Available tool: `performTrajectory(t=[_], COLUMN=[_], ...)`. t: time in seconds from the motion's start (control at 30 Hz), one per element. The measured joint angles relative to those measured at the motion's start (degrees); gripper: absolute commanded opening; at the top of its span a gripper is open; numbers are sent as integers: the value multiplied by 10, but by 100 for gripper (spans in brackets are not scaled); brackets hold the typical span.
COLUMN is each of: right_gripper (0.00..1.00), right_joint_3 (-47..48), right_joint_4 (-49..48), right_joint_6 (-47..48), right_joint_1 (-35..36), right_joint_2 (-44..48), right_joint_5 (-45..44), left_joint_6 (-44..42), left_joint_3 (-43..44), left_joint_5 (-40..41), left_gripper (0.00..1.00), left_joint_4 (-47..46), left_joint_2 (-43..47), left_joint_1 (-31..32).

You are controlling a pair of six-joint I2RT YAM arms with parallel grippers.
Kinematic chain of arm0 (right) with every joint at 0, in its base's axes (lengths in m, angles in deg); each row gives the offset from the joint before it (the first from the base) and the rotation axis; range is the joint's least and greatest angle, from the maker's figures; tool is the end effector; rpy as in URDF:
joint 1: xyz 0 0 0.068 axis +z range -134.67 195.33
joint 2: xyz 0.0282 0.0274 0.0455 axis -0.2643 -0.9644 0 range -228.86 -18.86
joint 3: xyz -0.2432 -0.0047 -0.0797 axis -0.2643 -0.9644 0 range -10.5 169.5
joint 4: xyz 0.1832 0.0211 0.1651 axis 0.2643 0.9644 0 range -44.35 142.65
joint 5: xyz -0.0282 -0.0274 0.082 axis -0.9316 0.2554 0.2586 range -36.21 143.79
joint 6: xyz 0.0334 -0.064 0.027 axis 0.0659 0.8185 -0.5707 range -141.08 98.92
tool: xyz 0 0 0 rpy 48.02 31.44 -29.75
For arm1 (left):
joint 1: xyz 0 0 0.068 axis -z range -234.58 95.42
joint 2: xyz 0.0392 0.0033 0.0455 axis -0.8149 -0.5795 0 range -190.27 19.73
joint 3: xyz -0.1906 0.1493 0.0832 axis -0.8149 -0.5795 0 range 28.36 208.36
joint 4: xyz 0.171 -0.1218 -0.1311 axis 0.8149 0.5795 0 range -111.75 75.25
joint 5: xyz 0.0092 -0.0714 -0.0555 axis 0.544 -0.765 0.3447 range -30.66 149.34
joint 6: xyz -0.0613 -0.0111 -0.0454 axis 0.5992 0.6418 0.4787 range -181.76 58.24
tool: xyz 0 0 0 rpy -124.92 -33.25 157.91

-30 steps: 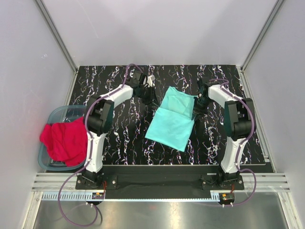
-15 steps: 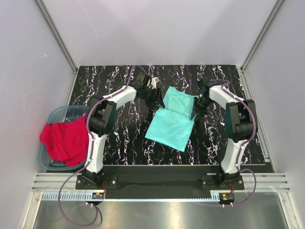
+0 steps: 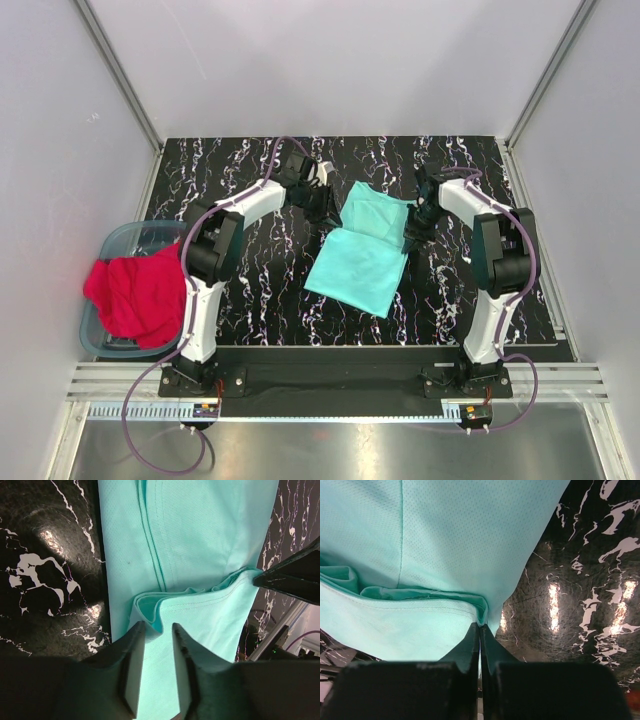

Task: Fold and stack the t-shirts
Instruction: Fold the tshirt

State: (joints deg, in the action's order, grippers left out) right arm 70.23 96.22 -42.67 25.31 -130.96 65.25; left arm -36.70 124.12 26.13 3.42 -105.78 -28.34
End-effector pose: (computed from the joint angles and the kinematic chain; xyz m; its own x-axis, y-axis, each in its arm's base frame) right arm 0.3521 0.0752 0.1364 -0.9793 0.1937 -0.0580 0.1753 0.9562 0.2345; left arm 0.4028 -0.2386 0.1467 -0.9412 0.0689 -0.3308 0.2800 0.7070 -0.6494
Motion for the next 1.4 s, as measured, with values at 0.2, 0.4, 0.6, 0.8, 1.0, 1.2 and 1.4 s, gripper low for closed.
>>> performTrajectory(t=[0.2,0.4,0.6,0.8,1.0,1.2,1.4], right_gripper=[0,0,4,11,13,13,19], right_joint_3=[-29,-62,-62,-62,-28,52,110], right_joint_4=[4,2,0,-1,-9,-17,-23], right_joint_6=[-10,-19,-18,-9,12,22,33], right_joint_1=[0,0,0,-3,-10,-10,-1], right_joint_2=[28,45,29,29,-17,-68,-99], right_joint_5=[-11,-15,-29,-49,-39,-21,-4], left_joint_6=[-1,-6,-29,-36,-12,18,42], left_joint_3=[0,2,2,-83,-207,-295,-352], left_joint_5=[1,21,62,66,62,55,47], left_gripper=[39,53,49,46,44,42,42], left_joint_4=[0,20,64,59,16,-3,-64], left_joint_2=[0,0,15,121,169,169,202], left_joint_1=[0,0,0,12,66,101,99])
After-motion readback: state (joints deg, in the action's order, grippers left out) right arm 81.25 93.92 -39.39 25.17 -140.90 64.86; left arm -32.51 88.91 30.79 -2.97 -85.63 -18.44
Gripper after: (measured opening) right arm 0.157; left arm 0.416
